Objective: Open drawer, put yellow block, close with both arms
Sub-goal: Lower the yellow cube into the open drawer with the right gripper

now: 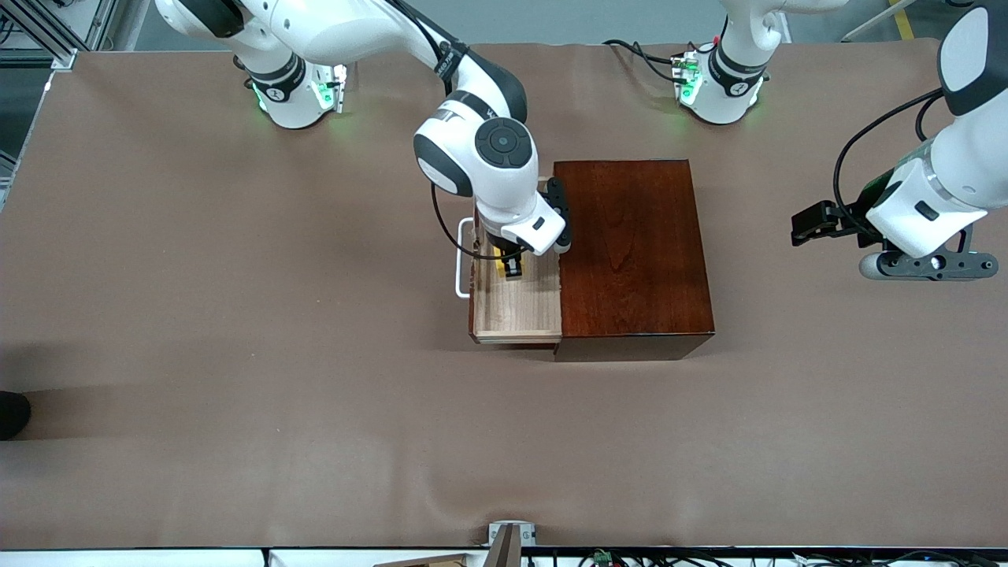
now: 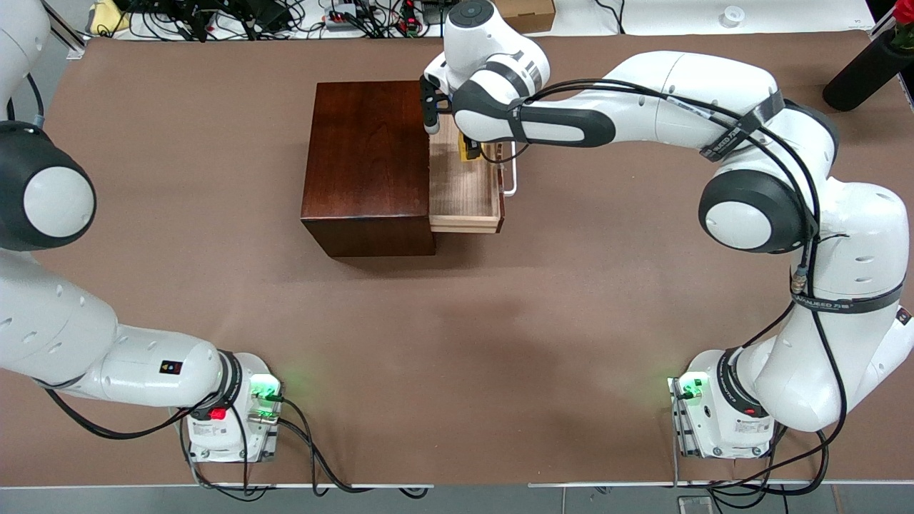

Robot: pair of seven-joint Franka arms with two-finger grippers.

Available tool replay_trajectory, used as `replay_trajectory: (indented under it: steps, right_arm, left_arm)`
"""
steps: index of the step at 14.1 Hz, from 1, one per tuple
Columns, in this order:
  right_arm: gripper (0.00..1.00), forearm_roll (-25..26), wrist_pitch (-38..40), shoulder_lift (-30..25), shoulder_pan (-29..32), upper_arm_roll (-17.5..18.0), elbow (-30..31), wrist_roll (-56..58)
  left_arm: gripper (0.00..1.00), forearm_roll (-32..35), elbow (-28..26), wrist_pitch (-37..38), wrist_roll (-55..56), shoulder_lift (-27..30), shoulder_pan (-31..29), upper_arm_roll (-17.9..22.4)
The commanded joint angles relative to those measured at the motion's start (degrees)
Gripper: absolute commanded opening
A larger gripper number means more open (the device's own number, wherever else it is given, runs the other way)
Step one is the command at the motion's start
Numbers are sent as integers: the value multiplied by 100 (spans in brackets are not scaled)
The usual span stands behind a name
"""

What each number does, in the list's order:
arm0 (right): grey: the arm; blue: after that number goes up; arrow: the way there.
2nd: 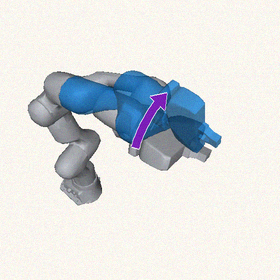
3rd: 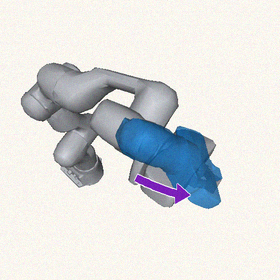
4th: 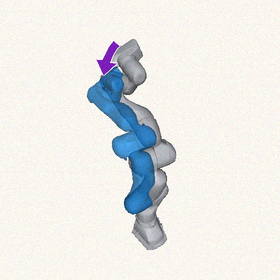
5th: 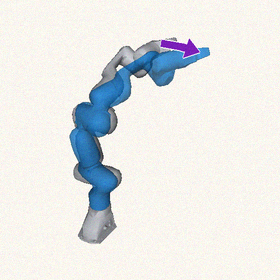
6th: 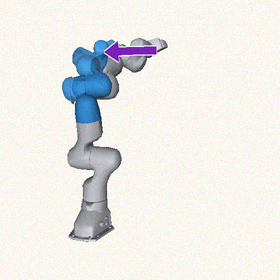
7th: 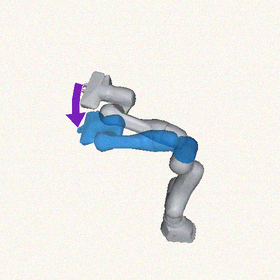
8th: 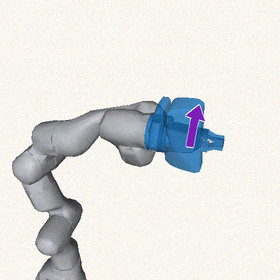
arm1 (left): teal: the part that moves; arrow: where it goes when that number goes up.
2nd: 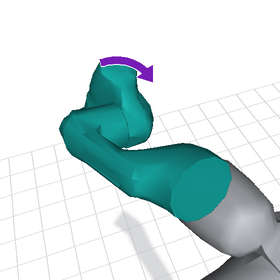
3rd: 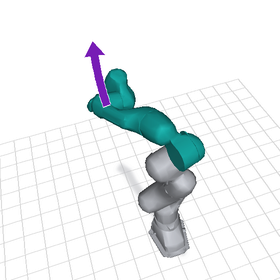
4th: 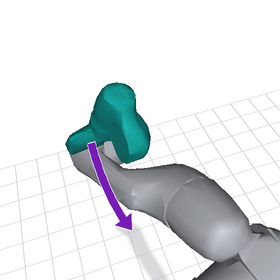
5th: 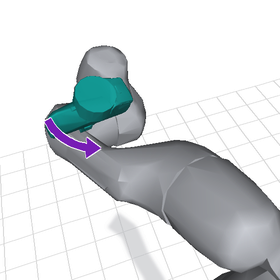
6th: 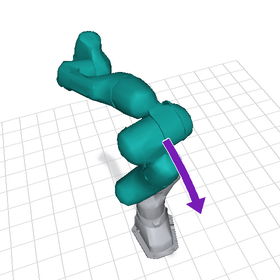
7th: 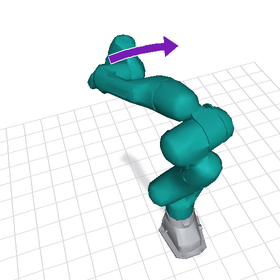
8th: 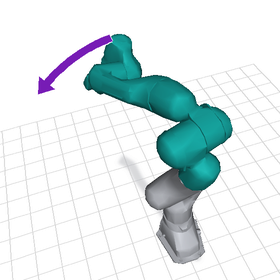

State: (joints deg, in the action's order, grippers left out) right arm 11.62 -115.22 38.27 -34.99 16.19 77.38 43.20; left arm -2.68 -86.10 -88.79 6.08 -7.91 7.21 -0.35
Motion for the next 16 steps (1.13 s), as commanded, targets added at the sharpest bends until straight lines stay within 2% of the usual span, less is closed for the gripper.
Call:
replay_trajectory:
  steps: [1, 2, 3, 9, 13, 16]
  right_arm:
    - [1, 200, -26, 146, -121, -46, -180, -162]
    - [46, 236, -27, 146, -191, -46, -180, -250]
    - [99, 349, -18, 146, -218, -46, -180, -459]
    - [100, 386, 122, -73, -96, -28, -180, -567]
    - [100, 289, 684, -644, 369, -11, -180, -558]
    - [100, 201, 1228, -908, 1010, -11, -180, -567]
  left_arm:
    - [100, -57, -144, -86, -116, 149, -18, -17]
    - [100, -57, -144, -86, -116, 141, -18, -17]
    - [100, -57, -144, -86, -116, 141, -18, -17]
    - [100, -48, -57, -86, 25, 70, -9, -17]
    - [100, -22, -39, -156, 25, 79, 35, -26]
    - [100, -48, 23, -131, 25, 114, 9, -79]
